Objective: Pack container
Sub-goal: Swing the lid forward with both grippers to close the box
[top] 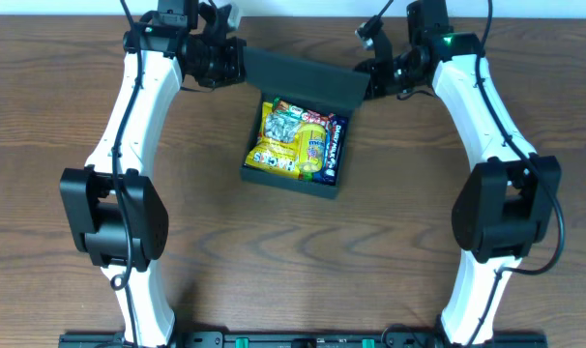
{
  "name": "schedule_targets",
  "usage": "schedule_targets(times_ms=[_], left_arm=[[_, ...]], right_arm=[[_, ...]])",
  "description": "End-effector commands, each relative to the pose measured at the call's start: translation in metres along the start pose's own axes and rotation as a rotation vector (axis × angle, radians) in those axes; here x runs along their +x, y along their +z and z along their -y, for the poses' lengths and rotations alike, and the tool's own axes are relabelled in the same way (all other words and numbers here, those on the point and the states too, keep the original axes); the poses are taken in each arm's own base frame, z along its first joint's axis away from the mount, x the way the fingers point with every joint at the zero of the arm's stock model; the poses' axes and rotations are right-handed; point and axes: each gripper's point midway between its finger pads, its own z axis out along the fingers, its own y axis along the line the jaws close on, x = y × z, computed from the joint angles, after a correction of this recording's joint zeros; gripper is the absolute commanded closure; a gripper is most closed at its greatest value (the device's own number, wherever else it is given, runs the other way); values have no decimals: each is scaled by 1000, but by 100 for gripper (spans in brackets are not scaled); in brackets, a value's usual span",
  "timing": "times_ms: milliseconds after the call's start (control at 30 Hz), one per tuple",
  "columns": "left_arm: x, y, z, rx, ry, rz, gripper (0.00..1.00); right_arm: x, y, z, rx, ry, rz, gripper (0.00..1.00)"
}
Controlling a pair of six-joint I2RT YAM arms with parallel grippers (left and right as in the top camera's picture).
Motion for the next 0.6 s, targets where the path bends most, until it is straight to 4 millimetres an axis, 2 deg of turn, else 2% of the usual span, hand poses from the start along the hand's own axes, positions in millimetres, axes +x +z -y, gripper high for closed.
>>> schedule_targets(times_ms=[0, 167, 367, 433, 567], left_arm=[[-3, -17, 7, -64, 79, 28, 94], [-7, -40, -14, -243, 81, 72, 94], [-18, -75, -23, -386, 92, 163, 94], [-19, -80, -21, -391, 97, 175, 94], [-13, -80, -23, -395, 86, 152, 94]], right_arm=[[-2, -16, 1, 106, -69, 5, 99], [0, -26, 13, 214, -48, -4, 99], [-4, -39, 5, 239, -63, 22, 99], [-5, -45, 2, 254, -71, 32, 99], [0, -60, 13, 367, 13, 32, 99]])
